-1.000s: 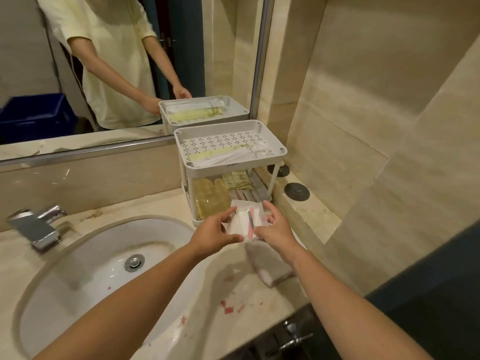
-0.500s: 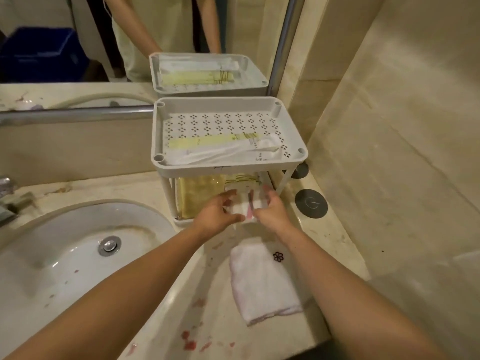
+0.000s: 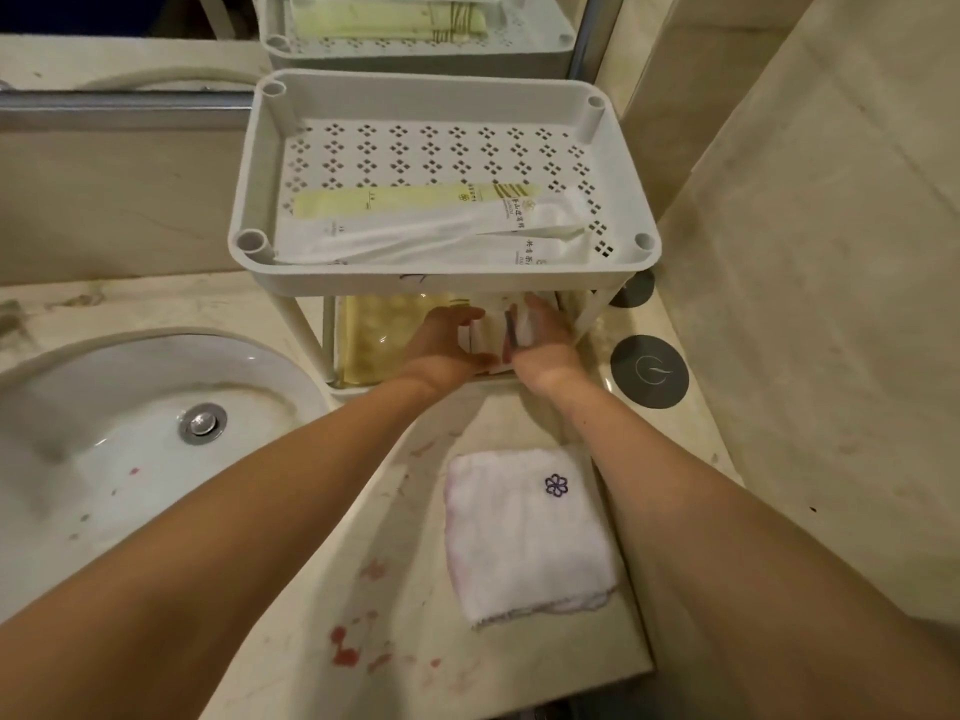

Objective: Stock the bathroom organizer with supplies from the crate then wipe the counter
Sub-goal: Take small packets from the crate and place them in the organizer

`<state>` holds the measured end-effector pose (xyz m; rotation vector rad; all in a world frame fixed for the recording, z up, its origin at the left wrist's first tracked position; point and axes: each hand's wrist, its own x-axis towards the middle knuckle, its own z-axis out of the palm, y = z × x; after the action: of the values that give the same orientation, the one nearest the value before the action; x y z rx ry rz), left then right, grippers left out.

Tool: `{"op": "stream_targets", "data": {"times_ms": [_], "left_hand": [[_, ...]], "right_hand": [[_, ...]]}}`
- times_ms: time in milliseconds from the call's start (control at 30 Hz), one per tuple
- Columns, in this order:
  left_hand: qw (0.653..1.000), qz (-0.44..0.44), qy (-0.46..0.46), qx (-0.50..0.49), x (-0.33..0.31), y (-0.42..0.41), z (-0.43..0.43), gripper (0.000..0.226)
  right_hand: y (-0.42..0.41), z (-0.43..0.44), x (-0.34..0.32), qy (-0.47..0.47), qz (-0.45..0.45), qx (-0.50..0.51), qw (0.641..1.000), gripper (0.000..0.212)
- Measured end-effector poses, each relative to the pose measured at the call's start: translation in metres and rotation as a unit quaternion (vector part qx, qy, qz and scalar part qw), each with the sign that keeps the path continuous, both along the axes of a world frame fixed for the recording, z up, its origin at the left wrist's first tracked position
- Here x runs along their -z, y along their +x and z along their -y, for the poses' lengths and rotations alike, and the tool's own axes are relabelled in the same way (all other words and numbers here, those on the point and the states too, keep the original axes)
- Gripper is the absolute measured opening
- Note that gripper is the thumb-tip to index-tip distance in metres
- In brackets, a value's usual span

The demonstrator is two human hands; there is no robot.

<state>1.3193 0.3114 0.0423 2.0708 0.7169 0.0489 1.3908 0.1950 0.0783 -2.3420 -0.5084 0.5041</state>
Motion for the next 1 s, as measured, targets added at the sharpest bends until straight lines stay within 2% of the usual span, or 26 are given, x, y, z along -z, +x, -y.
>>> {"op": "stream_targets", "data": {"times_ms": [100,167,267,367,667,1000], "left_hand": [[1.000,-0.009,0.015,0.004,0.005,0.005,0.000,0.068],[1.000,-0.019,0.022,0.002,0.008,0.006,0.000,0.069],[0.999,-0.023,0.026,-0.011,0.011,0.007,0.001,0.069],[0.999,-0.024,0.028,-0.018,0.012,0.007,-0.001,0.068],[0.998,-0.033,0.047,0.007,0.008,0.008,0.000,0.062],[0.999,-0.042,0.017,0.028,0.007,0.006,0.003,0.056]], "right_hand": [[0.003,-0.004,0.004,-0.019,0.017,-0.017,1.000,0.017],[0.005,-0.005,0.004,-0.034,-0.004,-0.022,0.999,0.010],[0.006,-0.006,0.002,-0.039,-0.048,-0.027,0.998,0.016],[0.007,-0.005,-0.003,-0.036,-0.077,-0.037,0.996,0.031],[-0.004,0.016,-0.011,0.033,-0.095,-0.049,0.994,0.066],[-0.007,0.027,0.005,0.046,-0.126,-0.003,0.991,0.059]]}}
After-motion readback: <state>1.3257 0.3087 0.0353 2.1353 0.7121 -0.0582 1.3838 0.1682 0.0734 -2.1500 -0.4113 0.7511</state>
